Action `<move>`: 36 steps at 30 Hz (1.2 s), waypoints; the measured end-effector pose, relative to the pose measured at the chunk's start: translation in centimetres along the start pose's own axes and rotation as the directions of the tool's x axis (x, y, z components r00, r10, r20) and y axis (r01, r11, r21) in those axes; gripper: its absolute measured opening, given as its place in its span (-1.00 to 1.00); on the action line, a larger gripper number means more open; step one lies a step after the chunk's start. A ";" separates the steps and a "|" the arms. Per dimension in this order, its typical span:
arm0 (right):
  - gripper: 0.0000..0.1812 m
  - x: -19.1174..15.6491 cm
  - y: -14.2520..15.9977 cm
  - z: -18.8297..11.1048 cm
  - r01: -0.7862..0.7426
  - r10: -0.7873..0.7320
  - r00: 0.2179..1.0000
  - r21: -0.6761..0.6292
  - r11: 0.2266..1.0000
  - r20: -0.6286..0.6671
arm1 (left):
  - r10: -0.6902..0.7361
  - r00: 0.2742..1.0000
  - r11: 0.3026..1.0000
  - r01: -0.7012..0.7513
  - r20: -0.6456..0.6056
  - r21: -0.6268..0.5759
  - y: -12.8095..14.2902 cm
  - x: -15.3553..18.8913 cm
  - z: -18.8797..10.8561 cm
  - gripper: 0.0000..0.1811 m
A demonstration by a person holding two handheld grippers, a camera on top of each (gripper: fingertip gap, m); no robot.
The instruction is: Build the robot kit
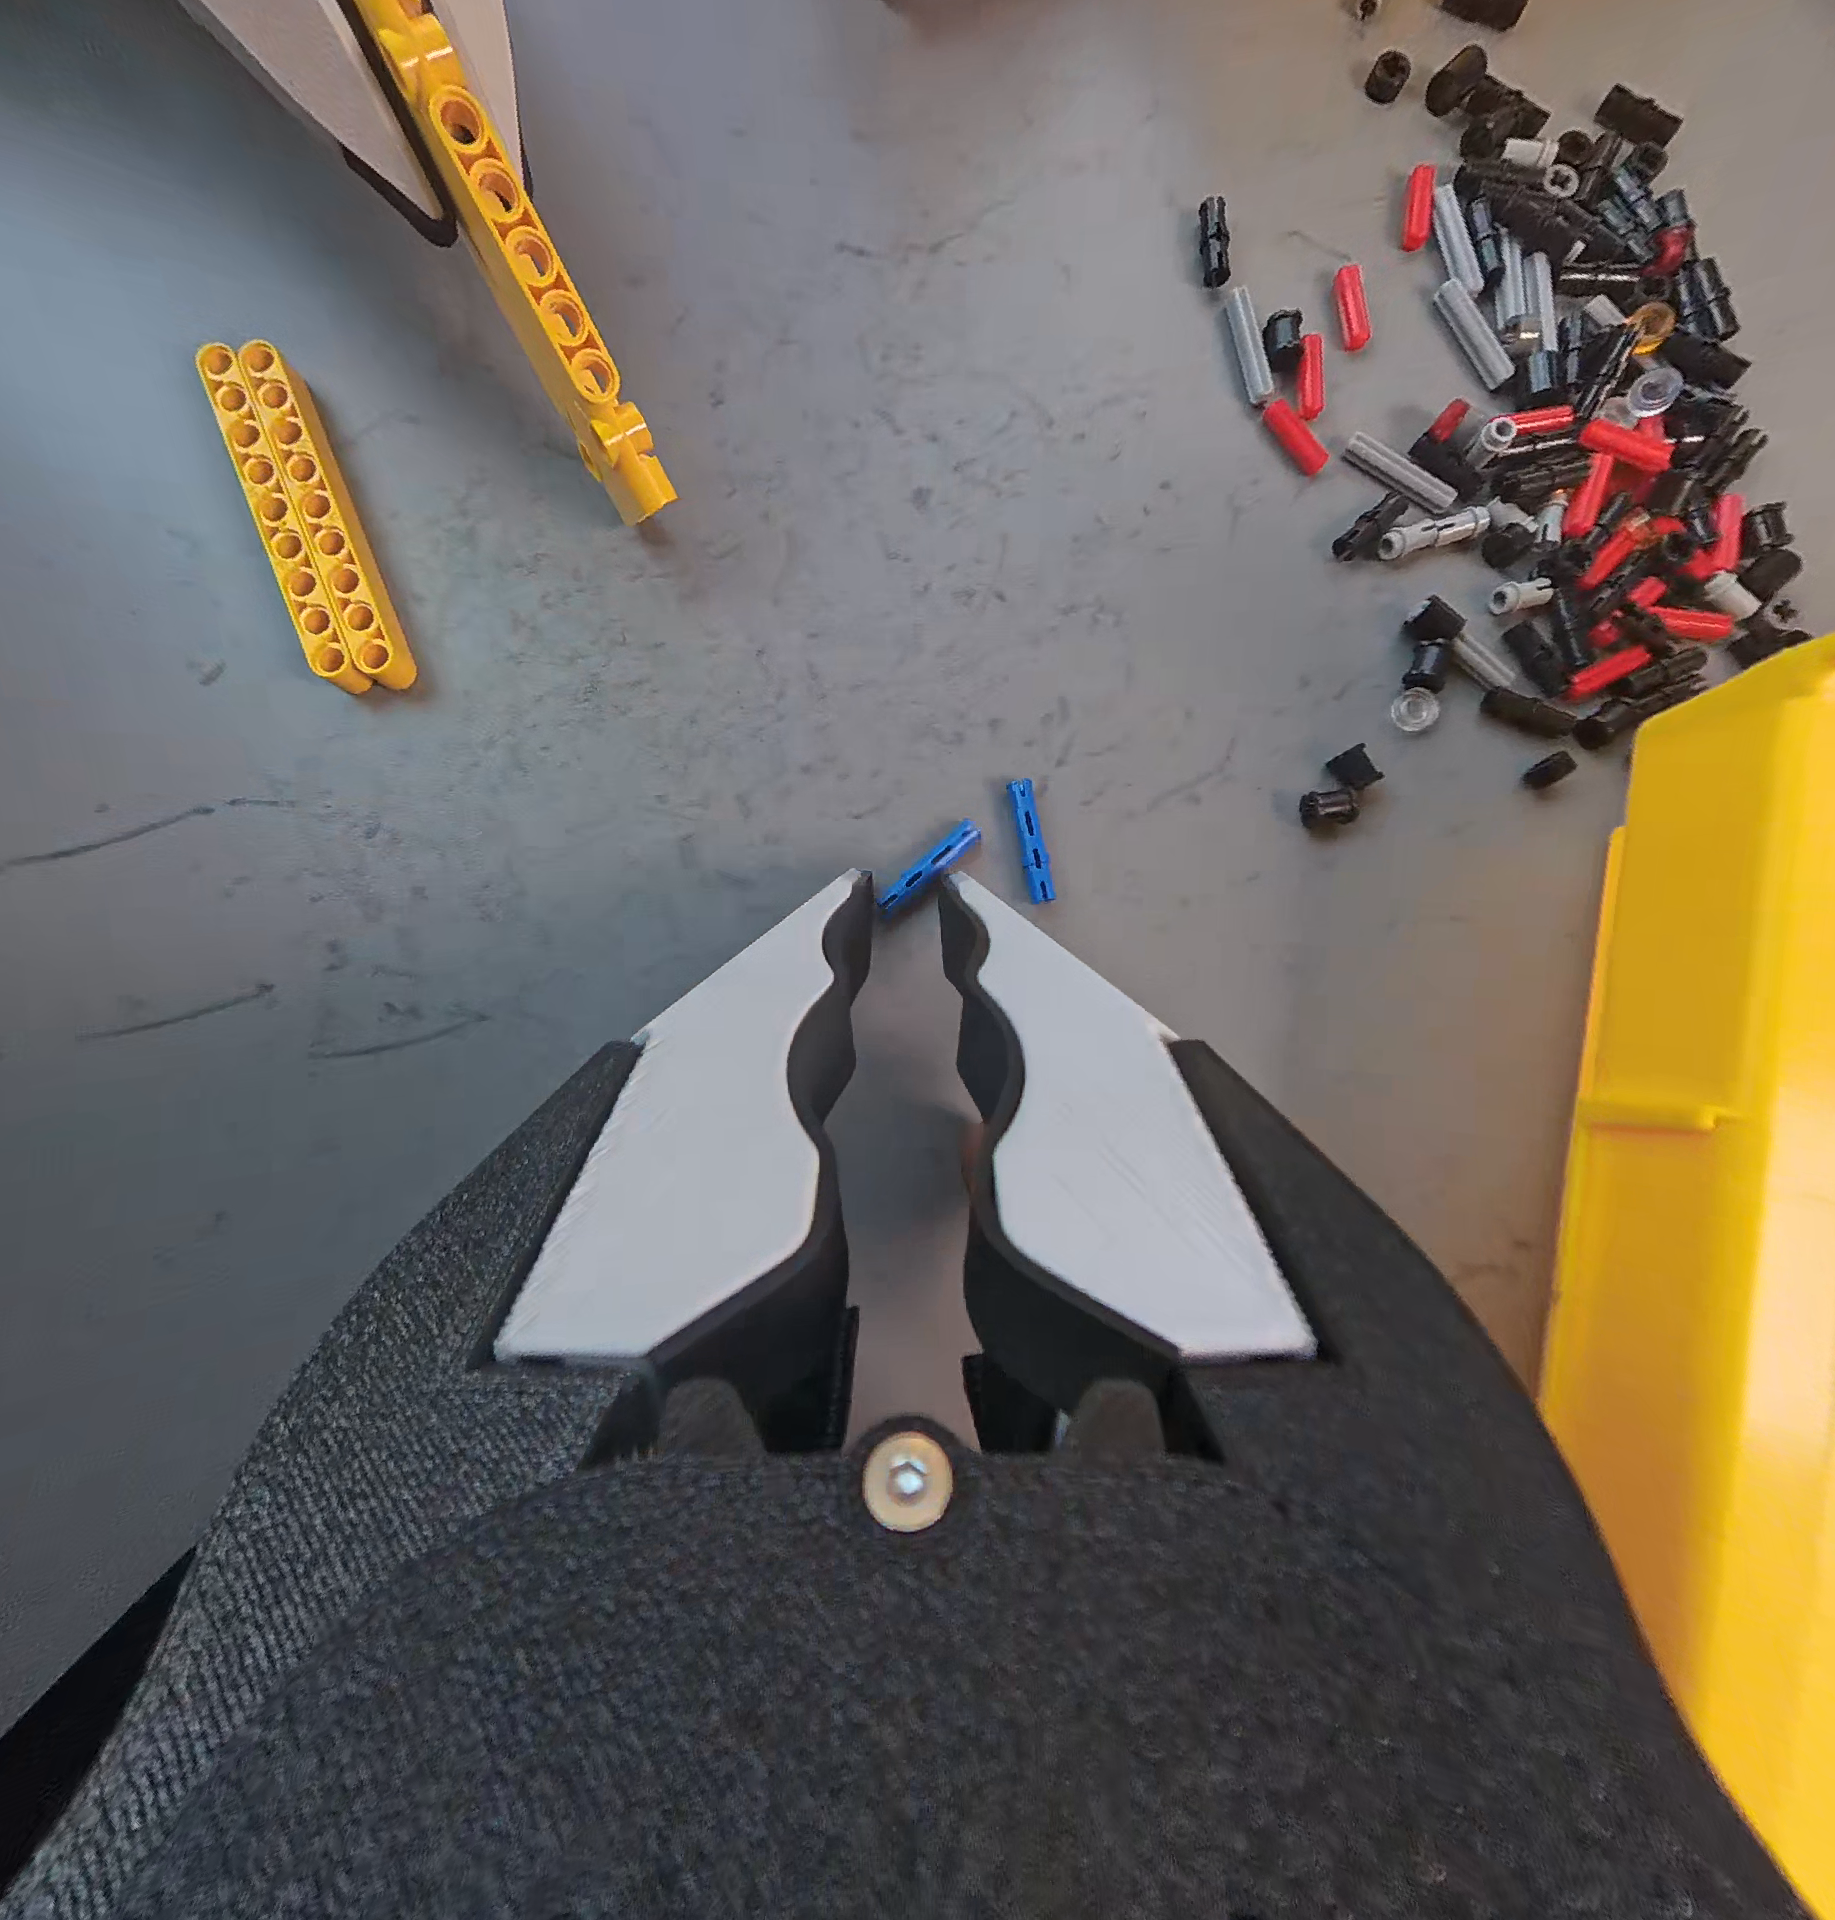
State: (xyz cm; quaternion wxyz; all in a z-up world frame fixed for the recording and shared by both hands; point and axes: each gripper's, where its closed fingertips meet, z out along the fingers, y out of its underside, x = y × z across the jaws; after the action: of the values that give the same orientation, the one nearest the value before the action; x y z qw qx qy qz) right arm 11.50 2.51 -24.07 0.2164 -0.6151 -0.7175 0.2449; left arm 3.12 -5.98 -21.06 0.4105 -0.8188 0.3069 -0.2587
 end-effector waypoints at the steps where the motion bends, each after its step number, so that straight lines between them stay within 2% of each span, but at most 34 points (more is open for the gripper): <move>1: -0.87 0.1 0.0 0.0 -0.003 0.003 1.000 0.001 1.000 0.000 | 0.001 1.000 1.000 -0.001 0.000 0.001 0.0 0.0 0.0 -0.93; 8: -0.92 0.2 -0.1 0.1 -0.030 0.030 1.000 0.010 0.999 0.007 | -0.007 1.000 1.000 0.007 0.000 -0.002 0.0 -0.1 0.0 -0.93; 12: -0.92 0.6 -0.4 0.0 -0.004 0.005 0.999 0.020 1.000 -0.032 | -0.017 1.000 1.000 0.017 -0.002 -0.024 0.4 -0.1 0.2 -0.93; 17: -0.92 -0.7 -2.3 -0.5 0.059 -0.060 0.998 0.122 0.991 0.006 | -0.058 0.998 0.996 0.056 -0.020 -0.063 1.1 0.0 0.3 -0.93; 24: -0.95 -3.2 -4.7 -0.7 0.117 -0.144 0.986 0.264 0.957 0.084 | -0.164 0.980 0.984 0.154 -0.114 -0.089 1.5 0.9 0.3 -0.93; 36: -0.96 -5.1 -6.0 0.1 0.170 -0.216 0.971 0.328 0.929 0.106 | -0.168 0.979 0.983 0.158 -0.112 -0.088 1.5 0.8 0.3 -0.90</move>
State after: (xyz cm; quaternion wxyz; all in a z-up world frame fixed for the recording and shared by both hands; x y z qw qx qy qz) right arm 7.57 -3.27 -20.45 0.2843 -0.4798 -0.7394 0.3771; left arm 3.44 -7.11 -22.36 0.3365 -0.8398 0.2724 -0.3276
